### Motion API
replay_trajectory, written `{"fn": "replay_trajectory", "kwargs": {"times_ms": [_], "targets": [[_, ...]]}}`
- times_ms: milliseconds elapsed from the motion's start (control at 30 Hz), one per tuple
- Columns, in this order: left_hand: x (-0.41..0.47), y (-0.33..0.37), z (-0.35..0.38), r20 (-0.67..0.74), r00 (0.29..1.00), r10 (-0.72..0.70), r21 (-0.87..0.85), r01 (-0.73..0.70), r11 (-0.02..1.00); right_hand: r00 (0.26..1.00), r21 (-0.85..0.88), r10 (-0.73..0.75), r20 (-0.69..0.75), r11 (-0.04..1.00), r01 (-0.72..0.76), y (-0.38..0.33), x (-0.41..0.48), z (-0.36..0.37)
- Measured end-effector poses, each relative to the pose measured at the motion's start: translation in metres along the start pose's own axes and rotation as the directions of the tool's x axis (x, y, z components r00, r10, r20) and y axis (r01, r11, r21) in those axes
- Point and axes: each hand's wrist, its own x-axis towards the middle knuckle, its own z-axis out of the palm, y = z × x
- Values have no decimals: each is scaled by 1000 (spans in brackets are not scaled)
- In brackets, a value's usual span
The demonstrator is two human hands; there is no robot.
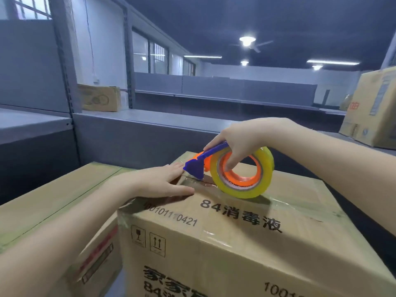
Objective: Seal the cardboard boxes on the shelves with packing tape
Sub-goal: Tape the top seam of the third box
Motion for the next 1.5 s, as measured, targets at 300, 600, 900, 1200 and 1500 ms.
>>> {"fn": "replay_trajectory", "kwargs": {"times_ms": [300,600,900,1200,1500], "targets": [[-9,13,7,-63,998,-6,-81,1,997,999,-6,-37,-39,999,37,4,-4,1],[-9,8,6,-41,991,-124,-44,123,991,999,-5,32,-7,999,-32,11,-27,-8],[-7,3,7,-57,987,-149,37,151,988,972,142,195,134,967,-213,58,-115,7],[-3,11,-2,-58,991,-123,210,133,969,961,100,203,188,969,-224,59,-102,11],[9,41,16,5,1000,24,98,-24,995,966,94,176,190,976,-196,58,-93,14]]}}
